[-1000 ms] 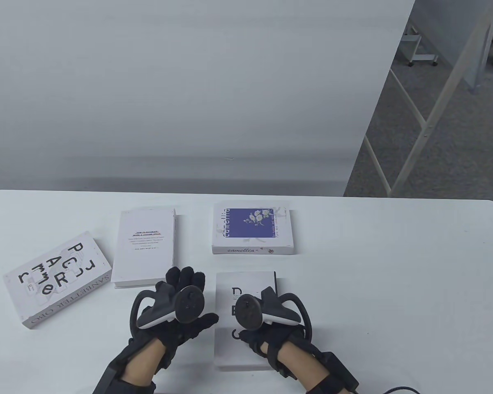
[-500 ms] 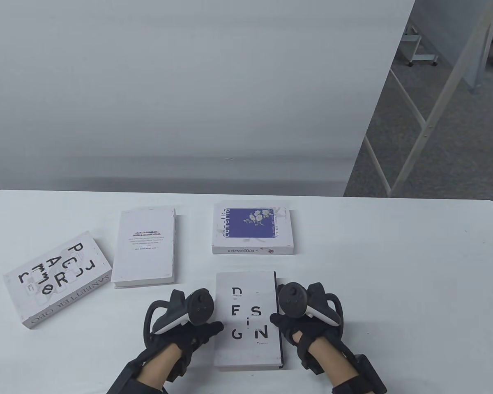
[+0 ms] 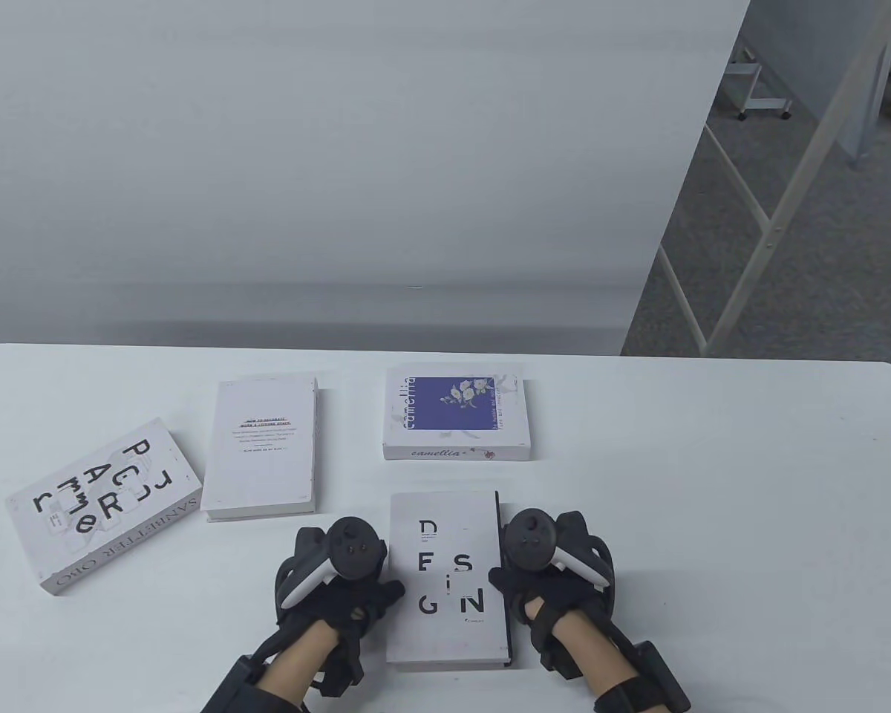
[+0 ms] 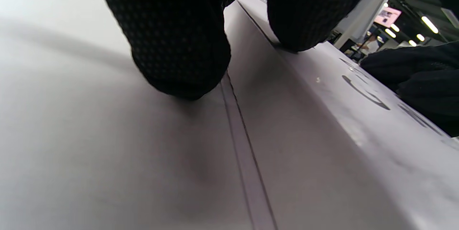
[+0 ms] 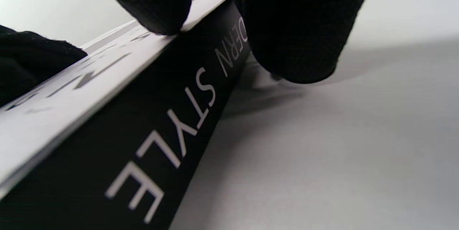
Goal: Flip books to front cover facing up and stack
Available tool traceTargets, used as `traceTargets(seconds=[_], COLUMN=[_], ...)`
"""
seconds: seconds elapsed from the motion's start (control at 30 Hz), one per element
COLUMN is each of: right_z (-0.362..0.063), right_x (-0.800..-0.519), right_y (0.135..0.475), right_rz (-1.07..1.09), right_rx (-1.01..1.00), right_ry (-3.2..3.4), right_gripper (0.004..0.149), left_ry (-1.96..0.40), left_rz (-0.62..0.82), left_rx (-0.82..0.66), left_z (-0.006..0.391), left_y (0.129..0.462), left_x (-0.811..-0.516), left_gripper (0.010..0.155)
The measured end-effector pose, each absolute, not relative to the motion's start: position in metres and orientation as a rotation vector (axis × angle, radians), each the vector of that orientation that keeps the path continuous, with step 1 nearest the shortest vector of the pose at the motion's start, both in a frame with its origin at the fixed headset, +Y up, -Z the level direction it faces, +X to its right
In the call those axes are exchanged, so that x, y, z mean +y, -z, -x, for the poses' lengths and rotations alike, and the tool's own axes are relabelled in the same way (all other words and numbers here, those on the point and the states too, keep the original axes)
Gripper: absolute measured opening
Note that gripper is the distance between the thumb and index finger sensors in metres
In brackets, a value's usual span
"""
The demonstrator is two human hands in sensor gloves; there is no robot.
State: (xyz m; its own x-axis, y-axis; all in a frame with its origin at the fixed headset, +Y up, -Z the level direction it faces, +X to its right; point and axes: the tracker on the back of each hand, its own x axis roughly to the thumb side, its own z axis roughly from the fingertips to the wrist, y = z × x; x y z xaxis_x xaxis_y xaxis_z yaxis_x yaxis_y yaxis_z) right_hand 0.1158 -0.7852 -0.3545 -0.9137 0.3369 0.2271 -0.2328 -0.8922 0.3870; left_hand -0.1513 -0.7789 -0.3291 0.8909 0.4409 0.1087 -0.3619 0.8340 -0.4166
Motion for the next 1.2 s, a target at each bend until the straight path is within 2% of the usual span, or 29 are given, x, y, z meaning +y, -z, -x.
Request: traceTargets(seconds=[0.37, 0.63, 0.7, 0.93, 1.2], right_z=[-0.119, -0.115, -0.112, -0.109, -0.100], right_x=[-0.789, -0.770, -0.764, -0.752, -0.748], right_y=[0.357, 0.350, 0.346, 0.338, 0.327], right_rz=[-0.395, -0.428, -0.468, -0.598, -0.923], right_rx=[0.569, 0.309, 0.225, 0.114, -0.017], right_ry=[-2.627, -2.647, -2.667, -2.709, -2.627], right_gripper=[0.068, 0.062, 0.059, 0.052, 0.064], left_ry=[-0.497, -0.532, -0.539, -0.549, -0.528], left_rz=[0.412, 0.438, 0.444, 0.454, 0.451], left_rx=[-0.202, -0.203, -0.199, -0.186, -0.156], left_z=[0.147, 0.150, 0.152, 0.158, 0.168], left_y=[0.328, 0.329, 0.330, 0.332, 0.335], left_x=[-0.783, -0.785, -0.785, -0.787, -0.785], left_gripper=[0.073, 0.072, 0.072, 0.070, 0.069])
